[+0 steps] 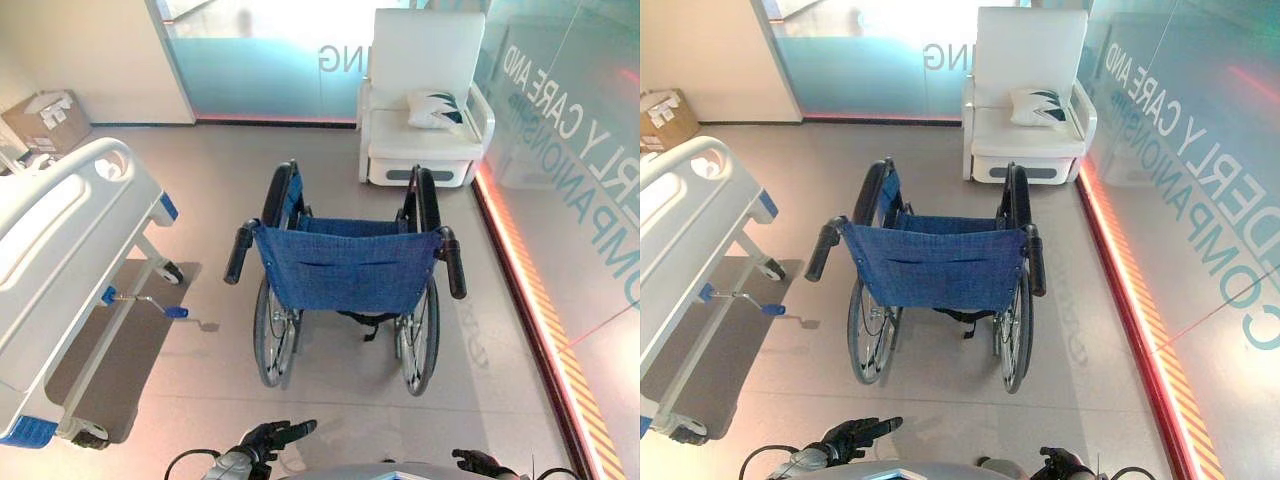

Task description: Push the wheelchair next to the bed

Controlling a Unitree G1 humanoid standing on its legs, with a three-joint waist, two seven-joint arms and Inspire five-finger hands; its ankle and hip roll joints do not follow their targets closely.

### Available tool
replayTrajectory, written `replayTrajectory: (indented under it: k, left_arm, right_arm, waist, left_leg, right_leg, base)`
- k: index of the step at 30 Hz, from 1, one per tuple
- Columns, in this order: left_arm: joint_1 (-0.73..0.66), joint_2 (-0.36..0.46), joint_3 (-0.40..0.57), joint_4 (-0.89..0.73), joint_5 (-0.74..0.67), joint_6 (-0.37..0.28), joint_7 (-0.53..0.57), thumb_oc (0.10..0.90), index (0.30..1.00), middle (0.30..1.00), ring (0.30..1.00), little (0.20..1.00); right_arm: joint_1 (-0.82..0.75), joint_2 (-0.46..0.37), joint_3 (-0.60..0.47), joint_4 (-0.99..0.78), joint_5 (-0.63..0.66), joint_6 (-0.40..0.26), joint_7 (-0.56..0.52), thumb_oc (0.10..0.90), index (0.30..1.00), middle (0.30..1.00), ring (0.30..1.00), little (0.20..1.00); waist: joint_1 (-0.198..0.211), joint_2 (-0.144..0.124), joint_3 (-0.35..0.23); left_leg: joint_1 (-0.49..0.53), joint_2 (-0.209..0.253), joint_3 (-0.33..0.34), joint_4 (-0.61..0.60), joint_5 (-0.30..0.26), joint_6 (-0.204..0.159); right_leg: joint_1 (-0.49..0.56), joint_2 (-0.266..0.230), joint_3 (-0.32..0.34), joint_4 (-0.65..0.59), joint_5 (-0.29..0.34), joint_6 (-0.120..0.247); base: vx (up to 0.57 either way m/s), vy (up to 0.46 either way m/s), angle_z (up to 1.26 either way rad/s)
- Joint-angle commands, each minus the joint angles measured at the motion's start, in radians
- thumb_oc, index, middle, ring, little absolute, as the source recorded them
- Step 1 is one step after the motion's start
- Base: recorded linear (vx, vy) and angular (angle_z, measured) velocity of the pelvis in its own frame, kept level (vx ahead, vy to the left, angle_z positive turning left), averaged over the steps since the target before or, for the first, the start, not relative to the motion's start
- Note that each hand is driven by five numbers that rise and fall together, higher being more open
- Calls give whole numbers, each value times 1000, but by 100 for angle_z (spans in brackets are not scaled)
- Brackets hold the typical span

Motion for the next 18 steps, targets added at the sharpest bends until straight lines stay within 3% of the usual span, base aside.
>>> replayTrajectory:
  k: [1, 13, 18]
  left_arm:
    - [-42, -4, 7, 0, -18, -46, -9, 800, 900, 900, 900, 900]
    - [-32, 1, 42, 9, -62, -40, 37, 800, 900, 900, 900, 900]
    - [-34, 15, 92, 20, -108, -5, 89, 800, 900, 900, 900, 900]
  right_arm:
    - [-64, 44, 26, -11, 30, -42, 32, 800, 900, 900, 900, 900]
    - [-60, 43, 25, -7, 33, -32, 32, 800, 900, 900, 900, 900]
    - [-58, 33, 6, -3, 78, -30, 27, 800, 900, 900, 900, 900]
  waist:
    - [-7, -22, 14]
    - [-7, -18, 12]
    - [-7, -16, 11]
  left_leg:
    - [-30, -54, 30, 3, -50, 13]
    - [-19, -55, 37, 14, -58, 21]
    - [-13, -57, 30, 21, -60, 20]
  right_leg:
    - [9, -21, -8, -34, 31, 42]
    - [24, -18, -5, -26, 19, 37]
    - [37, -13, -5, -26, 14, 30]
  base:
    - [0, 0, 0]
    - [0, 0, 0]
    - [14, -3, 0]
